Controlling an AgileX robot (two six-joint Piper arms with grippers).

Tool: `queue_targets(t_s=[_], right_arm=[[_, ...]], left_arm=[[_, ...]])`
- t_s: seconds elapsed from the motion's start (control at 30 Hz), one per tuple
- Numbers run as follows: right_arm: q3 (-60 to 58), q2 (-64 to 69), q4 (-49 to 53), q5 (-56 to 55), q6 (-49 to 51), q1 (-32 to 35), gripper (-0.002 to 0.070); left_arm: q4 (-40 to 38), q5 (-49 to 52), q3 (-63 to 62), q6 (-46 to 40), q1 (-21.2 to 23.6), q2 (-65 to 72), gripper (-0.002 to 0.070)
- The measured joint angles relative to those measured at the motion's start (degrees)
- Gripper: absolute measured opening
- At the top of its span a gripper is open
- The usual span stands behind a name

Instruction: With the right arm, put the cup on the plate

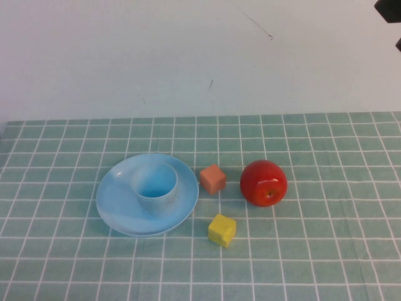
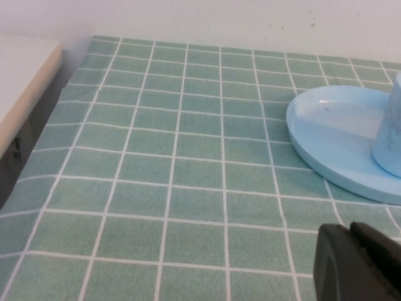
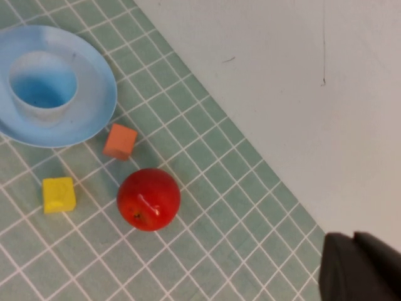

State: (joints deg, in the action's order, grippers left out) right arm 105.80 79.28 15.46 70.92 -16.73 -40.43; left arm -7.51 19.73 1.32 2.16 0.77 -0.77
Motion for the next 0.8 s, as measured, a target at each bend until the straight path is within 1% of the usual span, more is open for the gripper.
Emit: queue_targets(t_s=[0.3,0.47,0.57,0.67,0.73,0.8], right_arm=[[-0.4,3.4,0.2,0.0,-0.7,0.0,-0.0002],[-3.0,2.2,-0.4,-0.8,-1.0,0.0,-0.0002],[-6.4,-1.7,-0.4,-5.2,-1.0,0.0,-0.0002],[-12.6,-7.7,-0.4,-11.0,-1.0,0.1,-0.0002],[-17.4,-12.5,-1.3,-15.3,-1.0,1.6,-0.0002],[-23.6,-18.4,-3.3,-20.4,-1.0,4.8,-0.0002]], left_arm=[[0.0,0.0,0.0,0.0,0.0,0.0,-0.0003],[0.0,0.0,0.0,-0.1,0.0,0.0,-0.0003],[0.0,0.0,0.0,-0.1,0.0,0.0,-0.0003],[0.0,0.0,0.0,-0.1,0.0,0.0,-0.0003],[0.0,0.0,0.0,-0.1,0.0,0.0,-0.0003],[0.0,0.0,0.0,-0.1,0.0,0.0,-0.0003]])
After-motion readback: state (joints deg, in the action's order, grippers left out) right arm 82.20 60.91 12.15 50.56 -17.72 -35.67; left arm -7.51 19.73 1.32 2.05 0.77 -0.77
